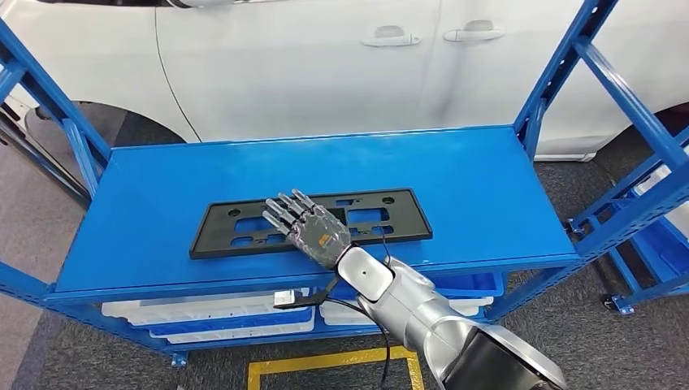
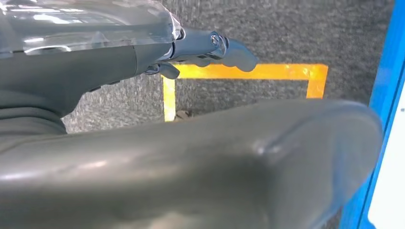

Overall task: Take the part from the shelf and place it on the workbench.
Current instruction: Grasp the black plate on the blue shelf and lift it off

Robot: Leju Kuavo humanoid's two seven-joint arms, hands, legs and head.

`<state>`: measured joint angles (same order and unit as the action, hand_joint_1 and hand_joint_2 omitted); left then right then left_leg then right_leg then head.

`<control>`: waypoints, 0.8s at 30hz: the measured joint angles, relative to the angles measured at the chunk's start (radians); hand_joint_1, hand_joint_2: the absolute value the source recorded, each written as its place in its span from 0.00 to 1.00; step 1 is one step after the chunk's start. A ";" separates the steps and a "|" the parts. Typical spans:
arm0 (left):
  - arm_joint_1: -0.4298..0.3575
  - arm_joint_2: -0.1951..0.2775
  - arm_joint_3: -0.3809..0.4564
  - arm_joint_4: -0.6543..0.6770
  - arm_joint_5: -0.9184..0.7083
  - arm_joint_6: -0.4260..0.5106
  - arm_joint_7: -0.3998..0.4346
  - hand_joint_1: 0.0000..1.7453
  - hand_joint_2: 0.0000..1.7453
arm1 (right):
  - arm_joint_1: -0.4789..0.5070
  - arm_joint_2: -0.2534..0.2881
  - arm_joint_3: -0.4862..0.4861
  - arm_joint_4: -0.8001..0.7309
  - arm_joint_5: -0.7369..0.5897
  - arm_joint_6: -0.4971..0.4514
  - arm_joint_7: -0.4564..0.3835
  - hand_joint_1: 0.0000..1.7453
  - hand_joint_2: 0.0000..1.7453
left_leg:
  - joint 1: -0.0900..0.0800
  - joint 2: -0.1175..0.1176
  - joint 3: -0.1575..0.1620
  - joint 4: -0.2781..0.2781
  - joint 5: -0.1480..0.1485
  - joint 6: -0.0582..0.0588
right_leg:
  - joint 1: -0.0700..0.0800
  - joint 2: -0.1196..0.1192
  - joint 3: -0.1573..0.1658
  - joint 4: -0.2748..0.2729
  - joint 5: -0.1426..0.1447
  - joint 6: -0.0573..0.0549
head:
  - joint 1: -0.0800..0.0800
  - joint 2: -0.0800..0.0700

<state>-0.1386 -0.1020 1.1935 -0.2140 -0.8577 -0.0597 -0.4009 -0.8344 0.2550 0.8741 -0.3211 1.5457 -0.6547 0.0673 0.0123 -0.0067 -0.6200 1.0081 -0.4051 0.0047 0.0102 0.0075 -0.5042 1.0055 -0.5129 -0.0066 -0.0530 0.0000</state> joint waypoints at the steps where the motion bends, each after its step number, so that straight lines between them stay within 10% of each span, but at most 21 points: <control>1: 0.001 0.000 0.000 0.000 0.000 0.000 0.000 0.00 0.00 | -0.002 0.001 0.000 0.000 0.000 0.000 -0.002 0.00 1.00 | 0.002 0.000 0.008 -0.003 -0.004 0.006 | -0.001 0.000 -0.007 0.020 -0.004 0.005 | 0.000 0.000; 5: -0.001 -0.001 0.000 0.000 0.001 0.001 0.000 0.00 0.00 | -0.002 0.001 0.001 0.000 0.000 0.000 -0.005 0.00 1.00 | 0.005 -0.001 0.037 -0.009 -0.026 0.017 | -0.012 -0.002 -0.153 0.245 -0.075 0.024 | 0.000 0.000; 7: 0.002 -0.001 0.000 0.000 0.001 0.001 0.000 0.00 0.00 | 0.004 0.000 0.002 0.000 0.000 0.000 -0.006 0.00 1.00 | 0.005 -0.001 0.055 -0.009 -0.042 0.016 | -0.017 -0.002 -0.214 0.290 -0.065 0.028 | 0.000 0.000; 11: 0.004 -0.002 0.000 0.000 0.001 0.001 0.000 0.00 0.00 | 0.003 0.000 0.003 0.001 0.000 0.000 -0.007 0.00 1.00 | 0.005 -0.002 0.097 -0.009 -0.077 0.004 | -0.016 -0.002 -0.168 0.062 0.109 0.017 | 0.000 0.000; 17: 0.001 -0.001 0.000 0.000 0.013 0.002 -0.005 0.00 0.00 | -0.003 0.002 0.005 0.003 -0.003 0.027 -0.023 0.00 1.00 | 0.006 0.000 0.093 0.037 -0.102 -0.028 | -0.013 0.000 -0.131 -0.004 0.117 -0.015 | 0.000 0.000; 21: 0.003 0.000 0.001 0.000 0.023 0.001 -0.006 0.00 0.00 | -0.005 0.008 0.004 0.004 -0.020 0.115 -0.037 0.87 1.00 | 0.008 0.001 -0.048 0.265 -0.182 -0.037 | -0.010 -0.001 -0.110 -0.007 0.100 -0.030 | 0.000 0.000; 24: 0.010 0.001 0.004 0.000 0.030 0.002 -0.006 0.00 0.00 | -0.004 0.012 -0.001 0.005 -0.035 0.195 -0.048 1.00 1.00 | 0.008 0.001 -0.052 0.195 -0.106 -0.038 | -0.008 0.002 -0.091 -0.006 0.086 -0.029 | 0.000 0.000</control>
<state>-0.1289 -0.1007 1.1973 -0.2140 -0.8277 -0.0577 -0.4071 -0.8385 0.2670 0.8736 -0.3157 1.5103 -0.4602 0.0194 0.0207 -0.0057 -0.6719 1.2035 -0.5107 -0.0329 0.0020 0.0099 -0.5954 0.9995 -0.4271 -0.0354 -0.0530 0.0000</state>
